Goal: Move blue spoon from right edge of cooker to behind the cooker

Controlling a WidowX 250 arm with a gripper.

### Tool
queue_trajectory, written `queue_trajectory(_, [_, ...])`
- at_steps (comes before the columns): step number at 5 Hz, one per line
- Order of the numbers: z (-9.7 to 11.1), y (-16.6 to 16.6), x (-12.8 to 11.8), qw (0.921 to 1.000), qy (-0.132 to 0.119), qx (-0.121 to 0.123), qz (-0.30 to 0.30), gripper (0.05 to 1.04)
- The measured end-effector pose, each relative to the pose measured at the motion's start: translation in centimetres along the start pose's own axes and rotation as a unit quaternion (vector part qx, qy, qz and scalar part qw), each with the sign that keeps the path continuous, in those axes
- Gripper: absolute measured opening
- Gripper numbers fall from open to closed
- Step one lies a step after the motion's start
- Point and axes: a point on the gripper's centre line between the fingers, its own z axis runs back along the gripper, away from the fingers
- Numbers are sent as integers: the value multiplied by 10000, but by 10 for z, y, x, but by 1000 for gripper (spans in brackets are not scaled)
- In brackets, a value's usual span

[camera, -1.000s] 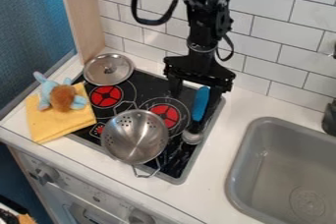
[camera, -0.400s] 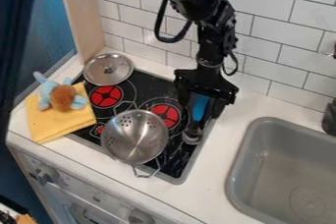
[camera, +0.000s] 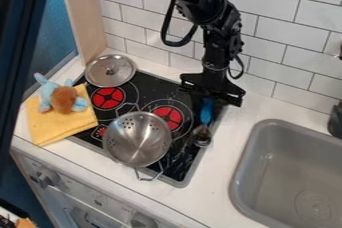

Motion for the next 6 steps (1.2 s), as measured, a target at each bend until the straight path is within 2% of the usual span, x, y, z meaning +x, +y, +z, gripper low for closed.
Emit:
queue_trajectory(2, [2,5,-5,9998,76,-90,129,378])
queue_trajectory(3, [24,26,-5,9956,-67,-203,913,378])
queue_trajectory(4, [47,41,0,9851,-198,-243,1688,378])
queue_trajectory(5, [61,54,3,9561,-301,-281,2903,378])
queue_trajectory(6, [61,68,5,9109,-318,-260,4106,378])
